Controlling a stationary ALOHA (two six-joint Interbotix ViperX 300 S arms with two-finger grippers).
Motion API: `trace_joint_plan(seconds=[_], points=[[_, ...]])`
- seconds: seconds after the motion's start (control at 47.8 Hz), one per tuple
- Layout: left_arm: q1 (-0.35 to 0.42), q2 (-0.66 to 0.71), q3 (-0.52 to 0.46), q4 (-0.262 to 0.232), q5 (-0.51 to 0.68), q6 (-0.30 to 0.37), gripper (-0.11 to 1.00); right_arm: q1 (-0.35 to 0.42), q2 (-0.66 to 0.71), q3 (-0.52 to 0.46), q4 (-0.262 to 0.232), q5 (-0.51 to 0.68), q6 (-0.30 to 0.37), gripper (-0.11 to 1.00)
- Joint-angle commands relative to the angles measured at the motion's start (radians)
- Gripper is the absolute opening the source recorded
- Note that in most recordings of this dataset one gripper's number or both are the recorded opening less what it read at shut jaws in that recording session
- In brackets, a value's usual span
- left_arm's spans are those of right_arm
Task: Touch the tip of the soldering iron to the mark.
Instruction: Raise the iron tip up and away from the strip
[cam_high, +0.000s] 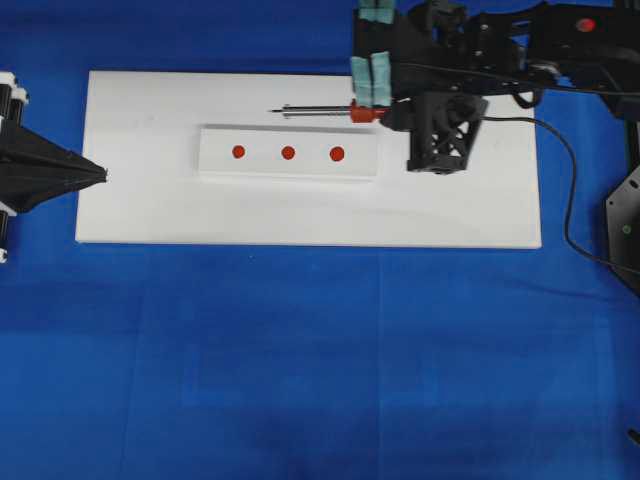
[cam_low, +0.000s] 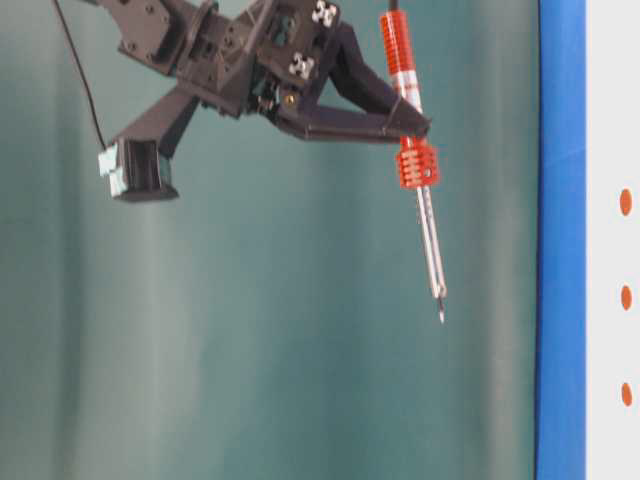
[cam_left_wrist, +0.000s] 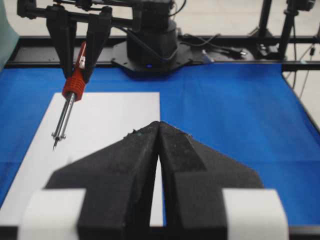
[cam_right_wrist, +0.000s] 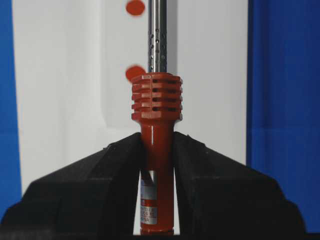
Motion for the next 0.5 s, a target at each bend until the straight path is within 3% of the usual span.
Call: trace_joint_plan(seconds=[0.0, 0.482], points=[[0.002, 0.005, -0.011, 0.002, -0.011, 0.000, 0.00, -0.003, -0.049, 0.009, -0.002, -0.005, 0.002, 0.06], [0.002, 0.005, -0.011, 0.002, -0.011, -0.002, 0.00, -0.002, -0.064, 0.026, -0.002, -0.006, 0.002, 0.06]])
